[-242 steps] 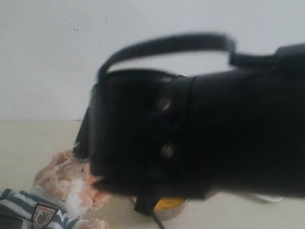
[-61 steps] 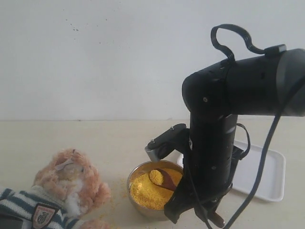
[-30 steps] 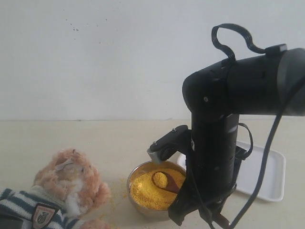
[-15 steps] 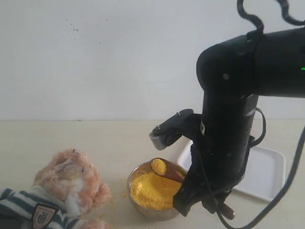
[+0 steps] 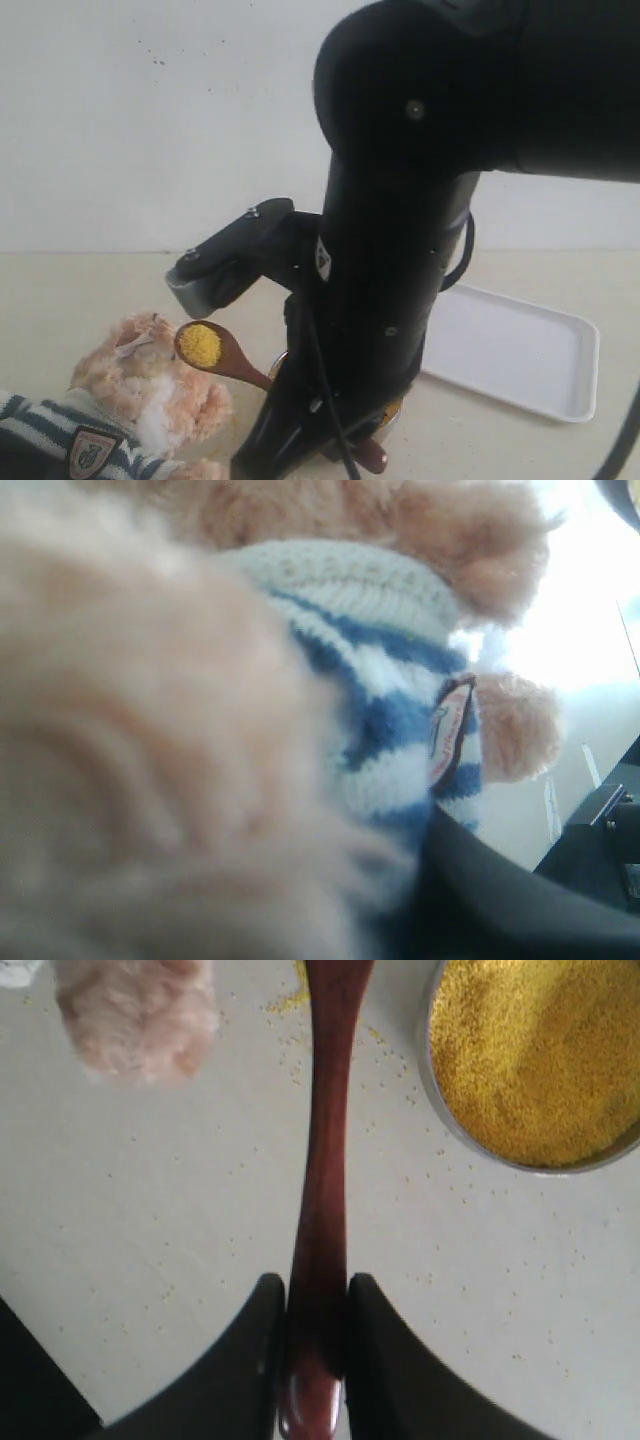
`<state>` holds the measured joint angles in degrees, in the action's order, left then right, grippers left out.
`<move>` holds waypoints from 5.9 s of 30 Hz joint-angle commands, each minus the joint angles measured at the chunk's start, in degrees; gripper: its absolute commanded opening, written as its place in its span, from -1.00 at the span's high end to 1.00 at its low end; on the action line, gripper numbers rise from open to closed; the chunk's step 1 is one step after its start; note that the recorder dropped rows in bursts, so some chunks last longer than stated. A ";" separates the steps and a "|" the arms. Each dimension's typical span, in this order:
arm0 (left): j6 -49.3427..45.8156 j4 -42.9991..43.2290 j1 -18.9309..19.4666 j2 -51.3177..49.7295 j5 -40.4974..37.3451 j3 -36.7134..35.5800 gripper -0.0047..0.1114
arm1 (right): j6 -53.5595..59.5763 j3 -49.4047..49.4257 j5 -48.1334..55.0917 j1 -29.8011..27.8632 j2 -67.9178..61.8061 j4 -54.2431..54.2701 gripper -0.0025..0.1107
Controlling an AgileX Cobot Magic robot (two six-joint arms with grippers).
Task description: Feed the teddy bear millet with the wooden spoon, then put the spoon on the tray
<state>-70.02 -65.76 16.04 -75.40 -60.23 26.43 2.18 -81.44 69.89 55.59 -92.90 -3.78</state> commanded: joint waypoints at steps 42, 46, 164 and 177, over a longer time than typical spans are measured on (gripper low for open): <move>-0.33 -0.82 0.19 0.65 -0.99 -0.07 0.85 | -9.08 -10.52 0.07 14.82 -13.65 -29.58 0.96; -0.33 -0.82 0.19 0.65 -0.99 -0.07 0.85 | -9.14 -9.26 0.07 14.82 -13.65 -30.81 0.96; -0.33 -0.82 0.19 0.65 -0.90 -0.07 0.85 | -9.54 5.45 0.07 -0.42 -3.74 -41.07 0.96; -0.33 -0.82 0.19 0.65 -0.90 -0.07 0.85 | -0.56 5.45 0.07 -5.41 -10.63 -40.41 0.96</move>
<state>-70.02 -65.76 16.04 -75.40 -60.11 26.43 1.01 -75.98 70.05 50.48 -101.22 -43.33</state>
